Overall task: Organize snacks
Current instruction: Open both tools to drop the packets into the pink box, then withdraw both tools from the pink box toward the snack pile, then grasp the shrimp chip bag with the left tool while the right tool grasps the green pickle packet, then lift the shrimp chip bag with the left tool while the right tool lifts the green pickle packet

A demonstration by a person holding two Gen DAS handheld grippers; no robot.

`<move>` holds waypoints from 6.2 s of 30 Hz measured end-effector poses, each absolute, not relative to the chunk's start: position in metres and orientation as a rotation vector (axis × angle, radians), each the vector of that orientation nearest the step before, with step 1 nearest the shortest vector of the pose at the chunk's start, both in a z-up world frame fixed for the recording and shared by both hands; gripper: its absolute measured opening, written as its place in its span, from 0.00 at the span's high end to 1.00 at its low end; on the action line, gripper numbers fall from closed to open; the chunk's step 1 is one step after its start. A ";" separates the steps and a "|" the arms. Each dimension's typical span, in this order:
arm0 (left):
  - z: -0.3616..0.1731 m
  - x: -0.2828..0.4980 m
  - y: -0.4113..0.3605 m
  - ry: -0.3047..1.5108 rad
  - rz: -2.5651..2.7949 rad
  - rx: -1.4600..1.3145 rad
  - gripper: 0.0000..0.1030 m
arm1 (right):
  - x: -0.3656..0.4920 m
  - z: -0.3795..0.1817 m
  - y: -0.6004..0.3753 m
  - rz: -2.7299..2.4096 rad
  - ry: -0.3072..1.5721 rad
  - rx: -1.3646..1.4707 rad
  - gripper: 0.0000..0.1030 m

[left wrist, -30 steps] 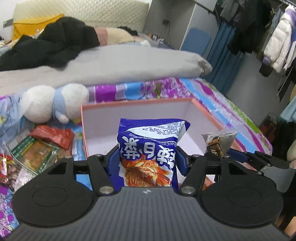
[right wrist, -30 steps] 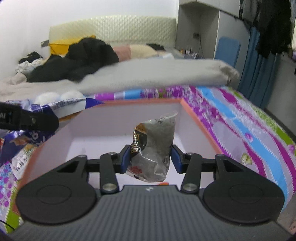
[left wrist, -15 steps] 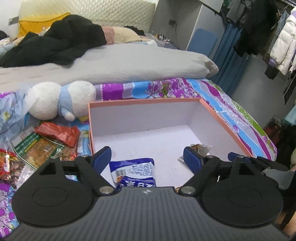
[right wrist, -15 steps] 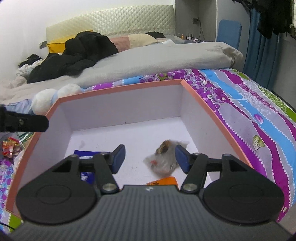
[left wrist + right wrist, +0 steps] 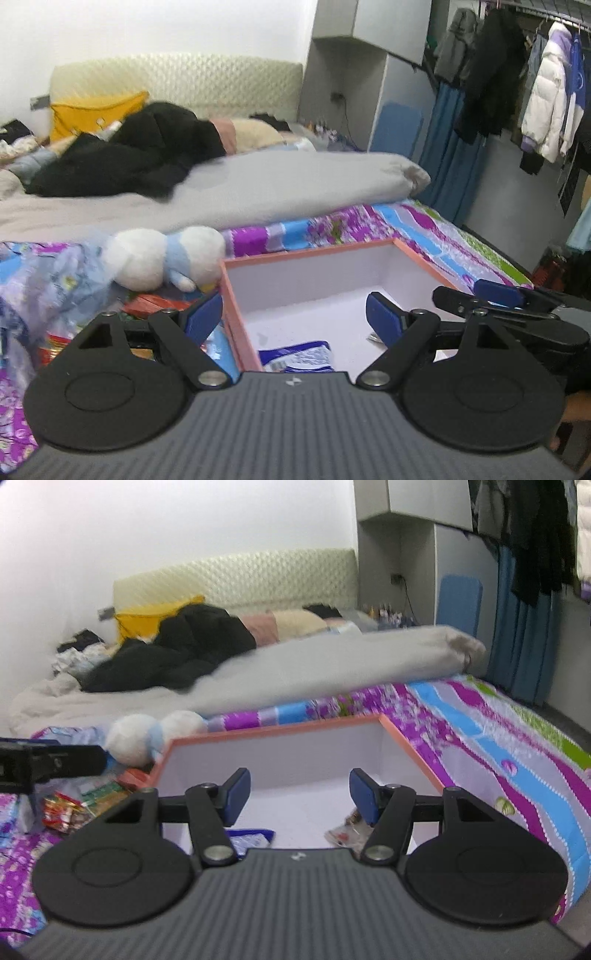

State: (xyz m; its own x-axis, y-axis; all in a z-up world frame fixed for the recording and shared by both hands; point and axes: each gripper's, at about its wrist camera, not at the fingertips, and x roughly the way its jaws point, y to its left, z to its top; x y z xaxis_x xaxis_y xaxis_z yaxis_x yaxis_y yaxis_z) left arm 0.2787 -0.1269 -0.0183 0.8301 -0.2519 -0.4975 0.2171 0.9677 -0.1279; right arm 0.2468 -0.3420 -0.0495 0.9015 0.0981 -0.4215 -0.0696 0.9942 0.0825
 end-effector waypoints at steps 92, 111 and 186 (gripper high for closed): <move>-0.261 0.313 0.154 0.761 -0.119 -0.944 0.48 | 0.280 -0.200 -0.051 0.279 0.452 -0.727 0.41; -0.274 0.329 0.144 0.748 -0.063 -0.926 0.90 | 0.313 -0.217 -0.024 0.317 0.402 -0.805 0.84; -0.231 0.103 0.130 0.773 0.118 -0.885 0.25 | 0.145 -0.212 -0.123 0.620 0.837 -0.298 0.14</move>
State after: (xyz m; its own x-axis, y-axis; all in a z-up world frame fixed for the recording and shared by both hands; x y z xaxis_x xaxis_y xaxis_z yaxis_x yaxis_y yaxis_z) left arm 0.1026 0.1304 -0.2309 0.7284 -0.2119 -0.6515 -0.3960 0.6458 -0.6528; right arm 0.1451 -0.1234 -0.2116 0.5080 0.3930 -0.7665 -0.6187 0.7856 -0.0073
